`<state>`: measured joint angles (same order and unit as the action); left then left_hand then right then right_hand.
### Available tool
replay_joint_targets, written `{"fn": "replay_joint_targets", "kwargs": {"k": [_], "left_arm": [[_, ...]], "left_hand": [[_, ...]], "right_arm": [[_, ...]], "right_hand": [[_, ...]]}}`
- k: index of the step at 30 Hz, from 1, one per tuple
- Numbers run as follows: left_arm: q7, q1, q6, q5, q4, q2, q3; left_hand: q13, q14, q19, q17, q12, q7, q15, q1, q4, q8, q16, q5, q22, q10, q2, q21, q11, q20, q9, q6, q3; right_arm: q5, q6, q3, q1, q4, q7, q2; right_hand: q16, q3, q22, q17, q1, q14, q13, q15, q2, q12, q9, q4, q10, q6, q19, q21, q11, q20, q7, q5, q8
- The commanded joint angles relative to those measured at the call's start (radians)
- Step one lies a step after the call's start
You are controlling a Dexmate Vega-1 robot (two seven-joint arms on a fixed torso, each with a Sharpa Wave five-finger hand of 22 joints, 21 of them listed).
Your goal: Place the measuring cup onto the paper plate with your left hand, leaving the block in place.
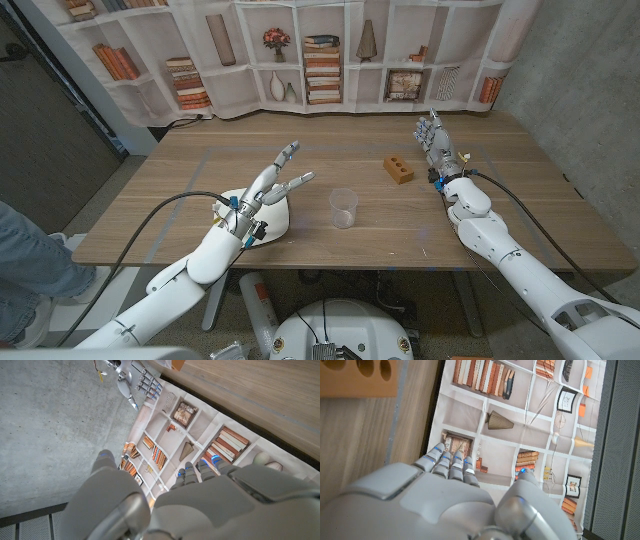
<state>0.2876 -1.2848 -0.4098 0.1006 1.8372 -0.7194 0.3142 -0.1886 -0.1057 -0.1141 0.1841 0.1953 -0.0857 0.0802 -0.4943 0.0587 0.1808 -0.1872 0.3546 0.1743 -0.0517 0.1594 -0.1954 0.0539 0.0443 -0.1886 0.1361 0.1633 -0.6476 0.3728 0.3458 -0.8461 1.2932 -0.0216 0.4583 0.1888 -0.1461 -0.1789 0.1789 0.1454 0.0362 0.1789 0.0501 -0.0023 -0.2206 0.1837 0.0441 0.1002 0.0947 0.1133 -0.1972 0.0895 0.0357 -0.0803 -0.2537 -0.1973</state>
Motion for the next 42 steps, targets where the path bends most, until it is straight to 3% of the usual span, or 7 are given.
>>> {"fn": "replay_joint_targets", "kwargs": {"k": [1,8,12,34,42], "left_arm": [[0.045,-0.033,0.048,0.048,0.045,-0.008,-0.003],[0.086,-0.040,0.050,0.074,0.039,0.006,-0.001],[0.105,-0.038,0.054,0.089,0.033,0.015,0.005],[0.124,-0.009,0.115,0.150,0.027,0.028,0.080],[0.170,-0.002,0.116,0.205,0.021,0.034,0.101]], "left_hand": [[-0.005,0.002,0.007,0.001,0.001,0.015,0.018,-0.016,0.011,0.009,0.000,0.007,0.006,-0.010,0.001,-0.006,0.009,0.035,-0.005,0.001,-0.005],[-0.007,0.055,0.050,0.003,0.022,0.051,0.012,-0.029,0.022,0.036,-0.018,0.015,0.008,0.036,0.002,-0.021,-0.002,0.050,-0.006,-0.067,-0.025],[-0.008,0.042,0.048,0.004,0.017,0.063,0.022,-0.034,0.025,0.026,-0.010,0.018,0.009,0.023,0.001,-0.018,-0.001,0.083,-0.007,-0.045,-0.034],[-0.010,0.019,0.035,0.006,0.008,0.062,0.026,-0.041,0.030,0.017,-0.002,0.023,0.011,-0.010,-0.002,-0.011,0.001,0.105,-0.008,-0.019,-0.049],[-0.011,0.040,0.047,0.006,0.018,0.056,0.023,-0.052,0.034,0.030,-0.011,0.029,0.011,0.011,-0.010,-0.016,0.000,0.113,-0.009,-0.048,-0.054]], "right_arm": [[-0.001,0.004,0.001,0.001,-0.001,0.004,-0.001],[-0.006,0.003,0.000,-0.002,-0.003,0.005,-0.001],[-0.009,0.001,-0.002,-0.006,-0.002,0.004,0.000],[-0.017,0.021,-0.010,-0.012,-0.015,0.014,-0.004],[-0.017,0.028,-0.009,-0.014,-0.017,0.011,-0.010]], "right_hand": [[0.001,-0.001,-0.005,0.006,0.012,0.004,0.006,0.003,0.001,0.002,0.004,0.002,0.007,0.004,0.005,-0.004,-0.001,0.005,0.005,0.001,-0.001],[0.001,0.000,-0.005,0.006,0.012,0.004,0.006,0.004,0.001,0.002,0.004,0.003,0.008,0.006,0.004,-0.003,-0.003,0.004,0.007,0.002,-0.002],[0.001,0.000,-0.005,0.006,0.012,0.005,0.006,0.004,0.001,0.002,0.004,0.003,0.009,0.007,0.004,-0.003,-0.003,0.004,0.008,0.002,-0.002],[0.001,0.002,-0.005,0.006,0.013,0.007,0.006,0.003,0.002,0.002,0.004,0.005,0.011,0.007,0.003,-0.003,-0.005,0.002,0.010,0.004,-0.001],[0.001,0.003,-0.005,0.006,0.013,0.008,0.006,0.003,0.002,0.002,0.004,0.005,0.013,0.007,0.002,-0.003,-0.003,0.002,0.011,0.004,-0.001]]}}
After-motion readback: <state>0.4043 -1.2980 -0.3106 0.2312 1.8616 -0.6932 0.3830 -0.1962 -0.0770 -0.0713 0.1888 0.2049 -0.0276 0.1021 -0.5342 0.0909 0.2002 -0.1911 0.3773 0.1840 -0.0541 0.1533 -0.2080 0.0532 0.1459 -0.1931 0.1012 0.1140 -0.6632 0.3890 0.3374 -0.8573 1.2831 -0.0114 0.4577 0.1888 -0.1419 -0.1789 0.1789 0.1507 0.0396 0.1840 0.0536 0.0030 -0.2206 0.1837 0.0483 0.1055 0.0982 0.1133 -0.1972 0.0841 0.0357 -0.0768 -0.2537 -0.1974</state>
